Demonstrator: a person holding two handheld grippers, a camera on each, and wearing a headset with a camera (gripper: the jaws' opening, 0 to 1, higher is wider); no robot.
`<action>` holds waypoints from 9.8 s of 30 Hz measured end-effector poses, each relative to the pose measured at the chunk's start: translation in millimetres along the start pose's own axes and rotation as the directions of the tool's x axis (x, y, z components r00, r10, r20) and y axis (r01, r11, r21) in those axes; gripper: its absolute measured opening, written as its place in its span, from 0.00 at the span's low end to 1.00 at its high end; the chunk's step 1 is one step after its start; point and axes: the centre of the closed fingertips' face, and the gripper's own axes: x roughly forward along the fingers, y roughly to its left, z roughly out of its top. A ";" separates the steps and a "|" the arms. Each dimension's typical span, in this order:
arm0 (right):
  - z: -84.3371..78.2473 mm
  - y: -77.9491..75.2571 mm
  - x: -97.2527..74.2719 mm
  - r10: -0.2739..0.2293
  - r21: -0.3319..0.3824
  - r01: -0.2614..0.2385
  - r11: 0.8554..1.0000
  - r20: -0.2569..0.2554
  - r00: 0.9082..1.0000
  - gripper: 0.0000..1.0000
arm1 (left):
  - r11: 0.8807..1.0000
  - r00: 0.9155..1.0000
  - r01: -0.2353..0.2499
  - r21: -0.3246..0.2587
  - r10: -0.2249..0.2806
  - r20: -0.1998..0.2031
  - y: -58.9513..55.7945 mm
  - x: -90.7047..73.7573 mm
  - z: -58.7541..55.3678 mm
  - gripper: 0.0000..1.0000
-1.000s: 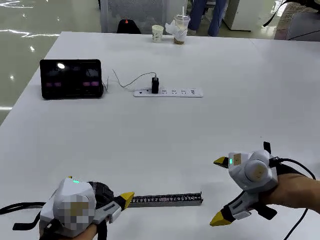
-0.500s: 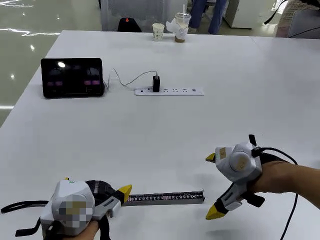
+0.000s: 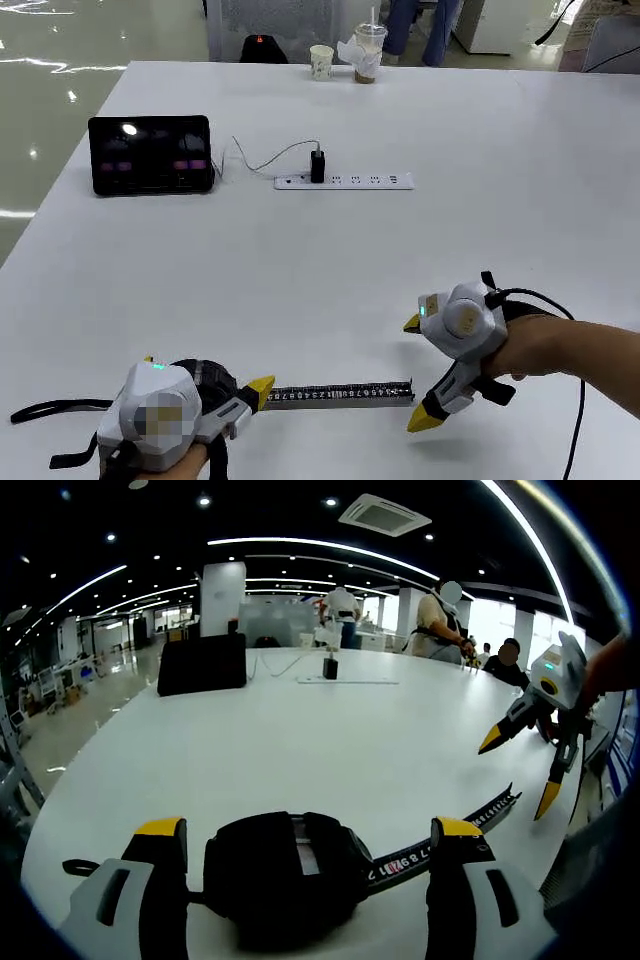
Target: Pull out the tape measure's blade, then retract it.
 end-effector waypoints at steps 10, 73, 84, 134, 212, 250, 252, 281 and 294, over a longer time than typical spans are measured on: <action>-2.1 10.3 3.5 0.049 -0.031 -0.050 0.998 -0.022 0.999 0.50 | 1.000 1.000 -0.023 -0.022 0.023 -0.007 6.5 -0.9 -2.0 0.95; -13.5 16.2 9.9 0.054 0.018 -0.052 0.998 -0.204 0.978 0.10 | 0.996 0.994 -0.039 -0.077 0.030 -0.107 14.5 -2.3 -22.4 0.65; -10.5 15.4 9.5 0.052 0.041 -0.045 0.998 -0.189 0.981 0.10 | 0.999 0.990 -0.037 -0.031 0.033 -0.134 13.3 0.3 -24.2 0.63; -0.9 18.0 15.3 0.061 -0.029 -0.066 0.997 -0.156 0.986 0.11 | 0.999 0.991 -0.032 -0.021 0.029 -0.129 15.0 -2.5 -25.1 0.64; 21.3 19.4 28.2 0.034 0.007 -0.034 0.999 -0.177 0.984 0.11 | 0.999 0.990 -0.031 -0.013 0.029 -0.139 14.4 -1.8 -26.6 0.64; 32.2 21.4 33.9 0.035 -0.018 -0.038 0.999 -0.143 0.989 0.11 | 1.000 0.989 -0.022 -0.018 0.019 -0.144 13.4 -3.3 -27.2 0.63; 33.1 21.8 34.1 0.036 -0.019 -0.039 0.999 -0.146 0.989 0.11 | 1.000 0.989 -0.022 -0.018 0.019 -0.144 13.2 -3.5 -27.2 0.63; 42.9 22.4 40.2 0.028 -0.020 -0.032 0.999 -0.156 0.987 0.11 | 1.000 0.989 -0.010 -0.015 0.007 -0.151 12.7 -2.1 -26.3 0.63; 47.7 23.0 42.4 0.027 -0.012 -0.029 0.999 -0.154 0.988 0.11 | 1.000 0.986 0.013 -0.007 -0.014 -0.168 11.7 -2.7 -27.7 0.63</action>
